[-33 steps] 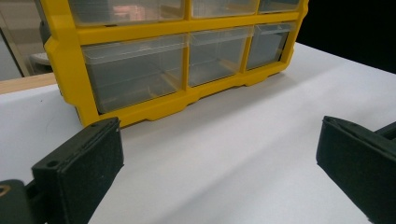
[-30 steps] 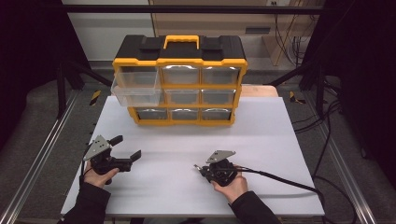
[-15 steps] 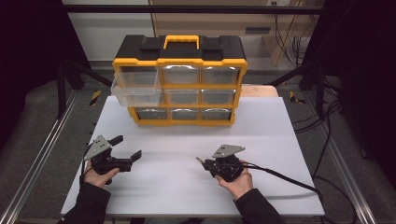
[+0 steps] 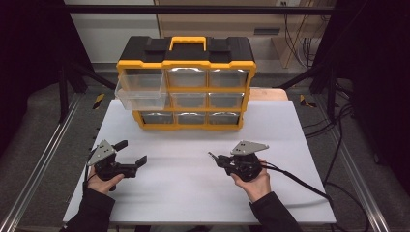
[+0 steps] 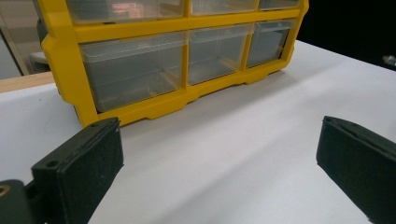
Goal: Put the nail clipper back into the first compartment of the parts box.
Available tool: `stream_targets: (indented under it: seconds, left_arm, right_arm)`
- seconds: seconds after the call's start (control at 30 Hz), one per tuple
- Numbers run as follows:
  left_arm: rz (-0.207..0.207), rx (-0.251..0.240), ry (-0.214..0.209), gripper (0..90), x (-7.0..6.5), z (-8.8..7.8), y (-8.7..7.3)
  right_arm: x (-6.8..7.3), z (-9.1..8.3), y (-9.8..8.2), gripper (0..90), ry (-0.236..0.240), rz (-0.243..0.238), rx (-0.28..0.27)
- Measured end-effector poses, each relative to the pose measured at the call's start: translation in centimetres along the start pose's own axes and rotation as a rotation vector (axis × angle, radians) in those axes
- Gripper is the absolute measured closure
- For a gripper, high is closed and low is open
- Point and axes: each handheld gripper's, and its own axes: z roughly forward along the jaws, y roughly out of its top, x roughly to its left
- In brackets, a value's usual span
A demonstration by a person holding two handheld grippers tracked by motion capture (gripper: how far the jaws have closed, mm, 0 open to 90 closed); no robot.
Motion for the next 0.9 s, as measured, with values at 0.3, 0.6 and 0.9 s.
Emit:
stream_targets:
  seconds: [0.3,0.6,0.9]
  left_arm:
    - [0.0,0.0,0.0,0.4,0.0,0.0,0.0]
    - [0.006,0.002,0.001,0.3,0.0,-0.1,0.0]
    - [0.007,0.003,0.002,0.4,0.0,-0.1,0.0]
  right_arm:
    - [-0.9,-1.8,1.3,79.4,-0.006,0.014,-0.059]
    - [-0.9,-2.6,2.9,79.3,-0.003,0.001,-0.108]
    - [-0.7,-3.6,5.4,79.3,0.006,-0.022,-0.162]
